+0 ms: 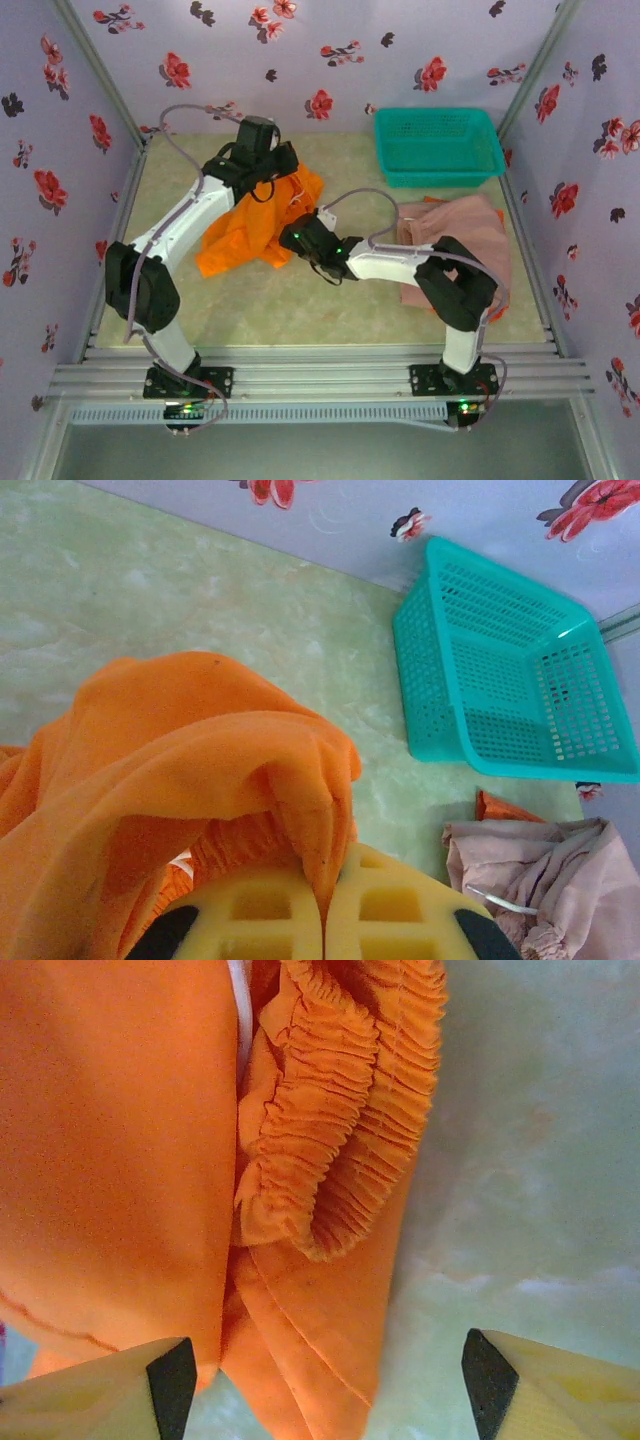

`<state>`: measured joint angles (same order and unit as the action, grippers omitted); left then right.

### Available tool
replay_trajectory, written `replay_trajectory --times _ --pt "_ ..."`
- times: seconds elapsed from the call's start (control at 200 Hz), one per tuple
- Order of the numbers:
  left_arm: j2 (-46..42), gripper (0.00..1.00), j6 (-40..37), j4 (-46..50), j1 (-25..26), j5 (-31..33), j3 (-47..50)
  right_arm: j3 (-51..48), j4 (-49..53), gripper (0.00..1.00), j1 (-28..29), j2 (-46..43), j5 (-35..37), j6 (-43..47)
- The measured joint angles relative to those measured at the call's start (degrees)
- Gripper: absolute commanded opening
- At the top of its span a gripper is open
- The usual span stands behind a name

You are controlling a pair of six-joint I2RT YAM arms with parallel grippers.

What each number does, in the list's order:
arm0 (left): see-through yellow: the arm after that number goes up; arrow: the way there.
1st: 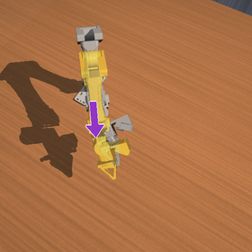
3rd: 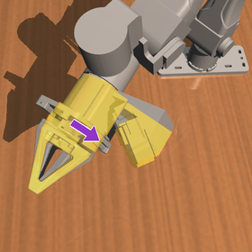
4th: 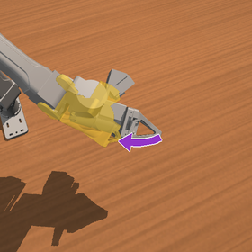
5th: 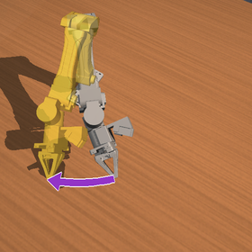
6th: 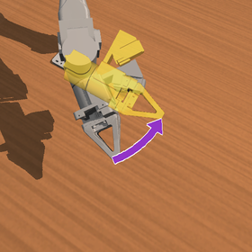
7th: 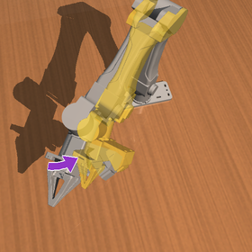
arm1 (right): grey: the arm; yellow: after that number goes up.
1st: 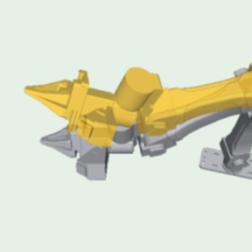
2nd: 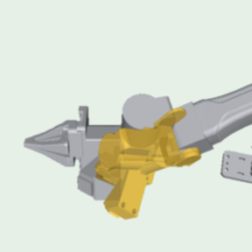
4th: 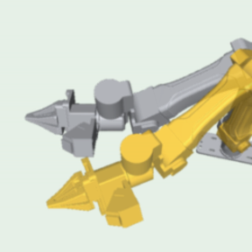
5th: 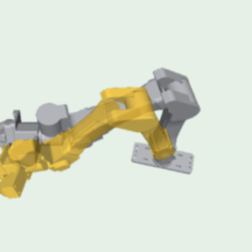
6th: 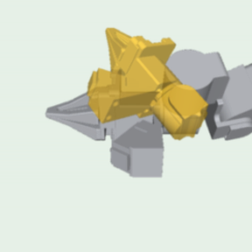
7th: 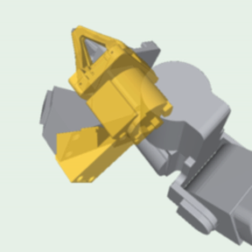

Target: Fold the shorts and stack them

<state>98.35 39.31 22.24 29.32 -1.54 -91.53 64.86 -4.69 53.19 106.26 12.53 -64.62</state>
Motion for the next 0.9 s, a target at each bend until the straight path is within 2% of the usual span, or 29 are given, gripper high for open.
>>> replay_trajectory --times 0.52,0.605,0.815,0.9 --pt "-3.6 0.00 0.4 -2.6 -0.9 -1.1 4.4 5.0 -6.9 0.48 -4.1 8.5 -4.3 -2.0" --pt "-3.8 0.00 0.7 -2.8 -1.0 -1.5 4.7 6.0 -7.1 0.39 -4.4 9.7 -4.9 -2.1" --pt "-4.6 0.00 0.6 -3.3 -2.5 -2.0 5.3 8.8 -6.8 0.08 -4.5 10.8 -5.4 -0.8" --pt "-5.5 0.00 0.6 -3.3 -4.3 -2.5 5.5 10.5 -5.6 0.00 -4.5 10.8 -4.7 0.9"
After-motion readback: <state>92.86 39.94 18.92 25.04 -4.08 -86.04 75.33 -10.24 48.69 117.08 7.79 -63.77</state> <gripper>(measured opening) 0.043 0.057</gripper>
